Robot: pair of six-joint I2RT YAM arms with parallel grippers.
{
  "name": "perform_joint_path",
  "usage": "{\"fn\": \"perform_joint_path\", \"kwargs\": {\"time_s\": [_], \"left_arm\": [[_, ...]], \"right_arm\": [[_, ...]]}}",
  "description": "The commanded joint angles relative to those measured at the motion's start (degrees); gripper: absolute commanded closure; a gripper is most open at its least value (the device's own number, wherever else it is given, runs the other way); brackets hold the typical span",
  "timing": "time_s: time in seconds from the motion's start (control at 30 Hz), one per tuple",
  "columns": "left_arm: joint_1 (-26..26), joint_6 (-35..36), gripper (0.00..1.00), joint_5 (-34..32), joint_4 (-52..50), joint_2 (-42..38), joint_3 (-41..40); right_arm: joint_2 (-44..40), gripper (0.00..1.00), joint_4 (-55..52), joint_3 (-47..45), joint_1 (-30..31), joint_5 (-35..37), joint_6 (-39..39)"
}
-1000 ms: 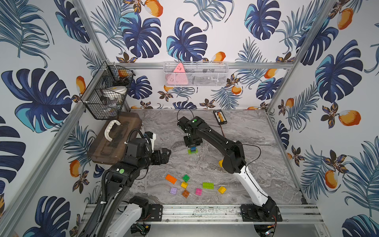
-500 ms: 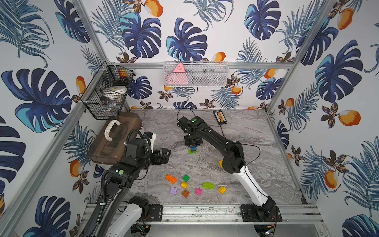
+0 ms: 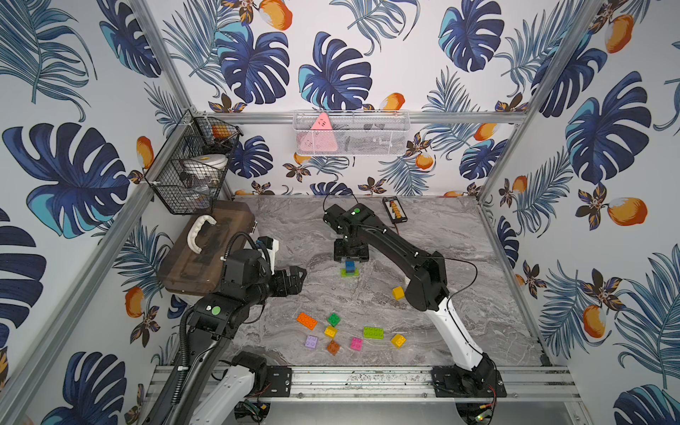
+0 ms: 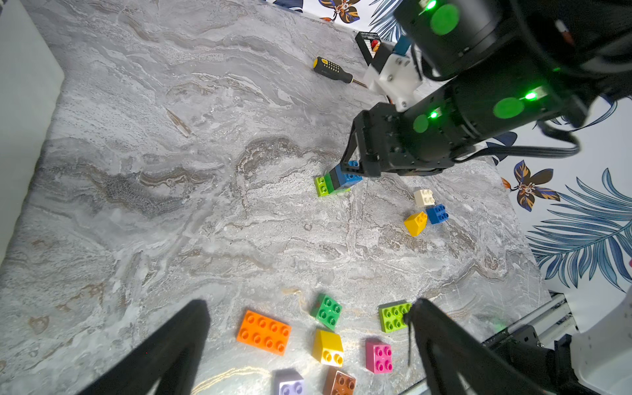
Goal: Assemble the number 1 with lego
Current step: Pick up the lego brick from the center of the board.
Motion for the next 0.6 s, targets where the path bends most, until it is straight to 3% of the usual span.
{"fn": "perform_joint_path", "kwargs": {"time_s": [0.0, 0.1, 0.3, 0.47, 0.57], "left_arm": [[0.01, -0.08, 0.01, 0.45, 0.65, 0.24, 0.06], [-0.05, -0.01, 0.01, 0.69, 0.68, 0.54, 0.02], [-0.07, 0.03, 0.01, 0.91, 0.69, 1.23, 0.05], [-0.16, 0.23, 0.01, 1.72, 0.76, 2.56, 0.15], [-0.12, 0.29, 0.01, 2.03, 0.85, 3.27, 0.27]], "right_arm": [[-4.19, 0.29, 1.25, -2.51, -0.37, 1.05, 1.95], [-12.98, 0.3, 5.03, -13.76, -1.22, 2.47, 3.23], [-38.13, 0.28, 20.18, -47.9, -7.77, -1.76, 6.17], [-49.62, 0.27, 18.47, -64.19, -8.54, -7.9, -0.57], [-55.45, 0.28, 18.16, -72.88, -4.61, -10.07, -4.19]]}}
